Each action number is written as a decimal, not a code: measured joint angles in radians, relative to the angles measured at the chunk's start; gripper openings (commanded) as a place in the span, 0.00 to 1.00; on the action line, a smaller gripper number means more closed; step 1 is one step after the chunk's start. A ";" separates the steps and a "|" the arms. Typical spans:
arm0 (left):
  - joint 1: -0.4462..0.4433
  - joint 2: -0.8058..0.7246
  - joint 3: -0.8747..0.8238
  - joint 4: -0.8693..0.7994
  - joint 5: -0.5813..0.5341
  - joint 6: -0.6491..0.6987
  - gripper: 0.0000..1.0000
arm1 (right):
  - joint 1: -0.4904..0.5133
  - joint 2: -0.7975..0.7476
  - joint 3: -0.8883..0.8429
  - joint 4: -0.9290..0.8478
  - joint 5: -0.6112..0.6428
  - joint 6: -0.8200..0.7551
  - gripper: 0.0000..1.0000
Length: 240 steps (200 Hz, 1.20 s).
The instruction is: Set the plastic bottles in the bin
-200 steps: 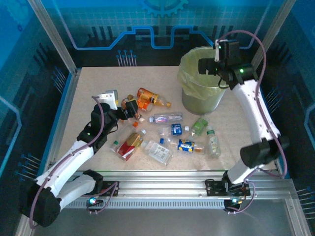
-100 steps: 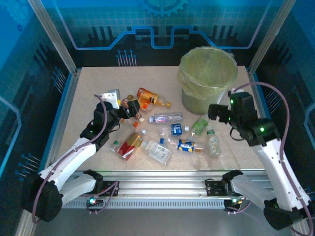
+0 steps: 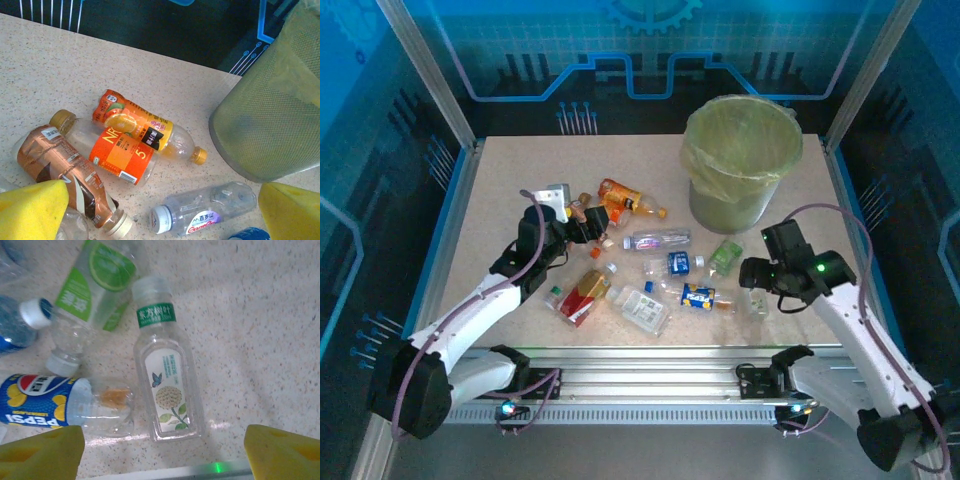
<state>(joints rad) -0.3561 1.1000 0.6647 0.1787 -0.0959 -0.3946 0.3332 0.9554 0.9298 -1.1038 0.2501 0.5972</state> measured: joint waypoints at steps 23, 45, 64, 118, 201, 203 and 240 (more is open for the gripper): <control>0.000 0.000 0.000 0.014 0.000 0.000 0.99 | 0.000 0.084 -0.002 -0.004 -0.005 0.025 0.79; 0.000 0.000 0.000 0.020 0.000 0.000 0.99 | -0.001 0.140 -0.033 0.013 -0.021 0.048 0.75; 0.000 0.001 0.000 0.023 0.000 0.000 0.99 | -0.010 0.152 -0.079 0.039 -0.030 0.062 0.75; 0.002 0.008 0.000 0.028 0.000 0.000 0.99 | -0.106 0.152 -0.167 0.121 -0.077 0.060 0.78; 0.008 0.031 0.000 0.030 0.014 -0.005 0.99 | -0.140 0.204 -0.181 0.231 -0.128 0.027 0.82; 0.008 0.032 0.000 0.030 0.014 -0.006 0.99 | -0.141 0.208 -0.182 0.233 -0.128 0.027 0.82; 0.008 0.040 0.000 0.030 0.019 -0.020 0.99 | -0.171 0.243 -0.203 0.269 -0.129 0.027 0.82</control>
<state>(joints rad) -0.3485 1.1400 0.6647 0.2089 -0.0772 -0.4145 0.1619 1.1988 0.7269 -0.8349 0.1215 0.6239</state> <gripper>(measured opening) 0.990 0.824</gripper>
